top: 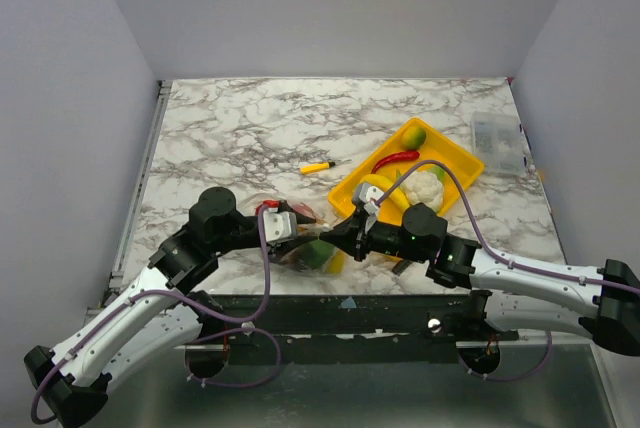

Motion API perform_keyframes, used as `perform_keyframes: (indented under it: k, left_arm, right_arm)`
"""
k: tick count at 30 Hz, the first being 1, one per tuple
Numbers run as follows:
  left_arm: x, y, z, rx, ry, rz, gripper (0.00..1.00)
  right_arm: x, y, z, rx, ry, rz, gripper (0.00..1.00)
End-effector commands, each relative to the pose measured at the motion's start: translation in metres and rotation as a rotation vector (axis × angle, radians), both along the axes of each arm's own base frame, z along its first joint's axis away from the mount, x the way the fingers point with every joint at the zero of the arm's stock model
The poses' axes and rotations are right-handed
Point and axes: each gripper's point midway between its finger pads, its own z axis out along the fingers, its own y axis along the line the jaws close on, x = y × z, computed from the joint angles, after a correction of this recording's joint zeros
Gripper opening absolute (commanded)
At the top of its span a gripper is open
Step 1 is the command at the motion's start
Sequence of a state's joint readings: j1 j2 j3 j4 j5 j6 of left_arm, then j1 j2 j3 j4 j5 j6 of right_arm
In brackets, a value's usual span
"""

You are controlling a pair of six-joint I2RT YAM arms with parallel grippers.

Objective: Place the food in the zip-top bag and seal the zipper
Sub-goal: Zip the zipper food storage bag at the center of the board.

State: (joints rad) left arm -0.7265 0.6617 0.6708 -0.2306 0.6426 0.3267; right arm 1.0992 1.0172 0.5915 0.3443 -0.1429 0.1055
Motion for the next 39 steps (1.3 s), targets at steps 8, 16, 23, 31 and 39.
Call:
perform_keyframes:
  k: [8,16,23,31,39]
  left_arm:
    - [-0.025,-0.019,0.032,-0.086,0.065,-0.182,0.6]
    - [-0.017,-0.031,0.028,-0.058,0.172,-0.18,0.56]
    - [-0.017,-0.031,0.024,-0.036,0.197,-0.185,0.34]
    - [-0.016,-0.028,0.016,-0.006,0.192,-0.176,0.27]
    - [-0.015,-0.027,0.013,0.008,0.194,-0.167,0.24]
  right_arm:
    - [-0.006,0.0,0.013,0.062,0.002,0.028,0.0]
    - [-0.006,0.003,0.004,0.008,0.019,0.042,0.0]
    - [0.001,0.004,0.001,0.002,0.036,0.004,0.0]
    - [0.005,0.0,0.005,0.036,0.054,-0.038,0.0]
    - [0.006,-0.001,0.006,0.036,0.051,-0.043,0.0]
